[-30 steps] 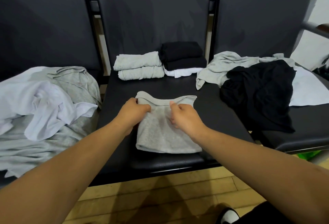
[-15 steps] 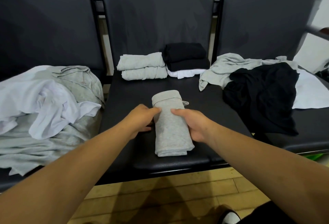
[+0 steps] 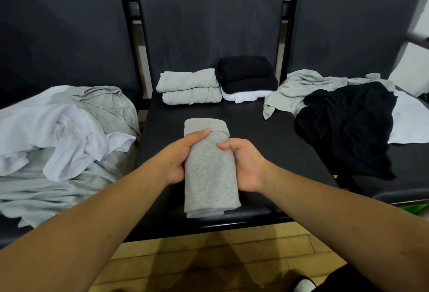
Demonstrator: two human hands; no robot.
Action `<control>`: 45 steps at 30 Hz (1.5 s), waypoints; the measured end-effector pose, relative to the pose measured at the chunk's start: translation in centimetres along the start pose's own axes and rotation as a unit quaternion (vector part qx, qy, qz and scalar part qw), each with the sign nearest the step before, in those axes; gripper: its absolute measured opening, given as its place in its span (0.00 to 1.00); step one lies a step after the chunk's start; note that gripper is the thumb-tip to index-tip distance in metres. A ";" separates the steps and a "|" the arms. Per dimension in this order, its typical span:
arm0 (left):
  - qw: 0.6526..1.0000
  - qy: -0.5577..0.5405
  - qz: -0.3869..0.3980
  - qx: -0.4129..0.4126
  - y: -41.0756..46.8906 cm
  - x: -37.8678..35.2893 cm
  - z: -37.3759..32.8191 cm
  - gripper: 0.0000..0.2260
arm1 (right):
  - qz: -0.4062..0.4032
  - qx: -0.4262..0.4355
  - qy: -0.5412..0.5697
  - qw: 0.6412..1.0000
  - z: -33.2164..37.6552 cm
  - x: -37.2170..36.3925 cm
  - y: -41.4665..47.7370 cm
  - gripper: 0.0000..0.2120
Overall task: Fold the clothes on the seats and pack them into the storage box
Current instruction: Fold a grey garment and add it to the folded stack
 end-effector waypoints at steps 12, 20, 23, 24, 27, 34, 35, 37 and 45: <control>0.956 -0.245 -0.069 -0.146 -1.6 2.6 -4.8 0.15 | -0.002 0.068 -0.067 0.995 1.3 -2.0 0.7 0.27; 0.937 -0.257 -0.132 -0.197 -2.7 6.9 -7.3 0.09 | -0.050 0.102 -0.011 0.993 5.0 -2.2 1.1 0.21; 0.943 -0.242 -0.139 -0.183 -1.9 8.3 -7.4 0.10 | -0.118 0.160 -0.009 0.980 8.3 -1.5 1.3 0.13; 0.946 -0.235 -0.139 -0.174 -1.6 8.4 -7.6 0.10 | -0.137 0.172 -0.007 0.975 9.5 -1.4 1.6 0.13; 0.956 -0.191 -0.154 -0.159 -0.4 9.5 -9.6 0.09 | -0.168 0.219 -0.049 0.960 14.1 -2.3 3.3 0.17; 0.957 -0.084 -0.206 -0.189 4.9 13.3 -19.0 0.13 | -0.268 0.376 -0.169 0.871 26.9 -5.7 7.7 0.17; 0.953 -0.066 -0.212 -0.206 5.7 13.5 -20.0 0.18 | -0.278 0.391 -0.193 0.856 28.1 -5.9 8.3 0.17; 0.944 -0.036 -0.221 -0.242 7.7 14.2 -22.0 0.25 | -0.300 0.407 -0.222 0.834 30.1 -5.7 10.5 0.16; 0.870 0.327 -0.321 -0.180 15.1 16.5 -21.3 0.18 | -0.377 0.343 -0.478 0.716 29.7 -2.9 17.8 0.15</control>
Point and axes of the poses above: each hand's wrist, its own y-axis towards the middle knuckle, its own x-axis out of the back of the hand, z = x × y, the point moved 9 cm from there along y, towards the middle knuckle, and after that the axes turned 11 degrees about y, right-handed, at the moved point
